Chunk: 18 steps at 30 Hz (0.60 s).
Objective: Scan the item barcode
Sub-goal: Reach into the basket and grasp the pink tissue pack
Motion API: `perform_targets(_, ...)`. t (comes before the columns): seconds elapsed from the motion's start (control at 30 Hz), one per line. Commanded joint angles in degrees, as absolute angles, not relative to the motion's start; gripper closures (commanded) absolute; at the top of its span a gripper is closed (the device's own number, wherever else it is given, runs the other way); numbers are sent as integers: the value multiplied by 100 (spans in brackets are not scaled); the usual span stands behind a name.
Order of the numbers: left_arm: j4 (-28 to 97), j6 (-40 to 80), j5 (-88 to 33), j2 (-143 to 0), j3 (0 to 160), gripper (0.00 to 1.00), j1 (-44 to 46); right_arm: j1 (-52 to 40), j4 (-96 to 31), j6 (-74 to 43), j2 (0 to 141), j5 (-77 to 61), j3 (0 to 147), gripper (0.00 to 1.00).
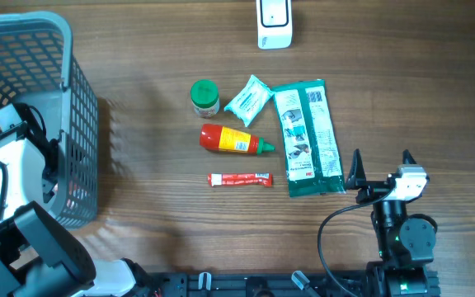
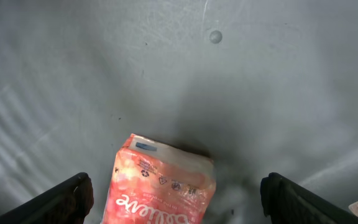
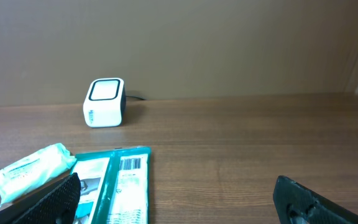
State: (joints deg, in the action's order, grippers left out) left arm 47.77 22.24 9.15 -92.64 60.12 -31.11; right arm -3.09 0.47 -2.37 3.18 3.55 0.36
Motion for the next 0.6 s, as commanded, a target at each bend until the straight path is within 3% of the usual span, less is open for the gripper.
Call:
perform_targets(0.0,4685,2320,961,-9161,5800,10,-3096,-336,80,-303,307,445,32,0)
perform_targets(0.57,4292,2274,860,-9198,5531,13,-3096,-336,80,-301,307,443,32,0)
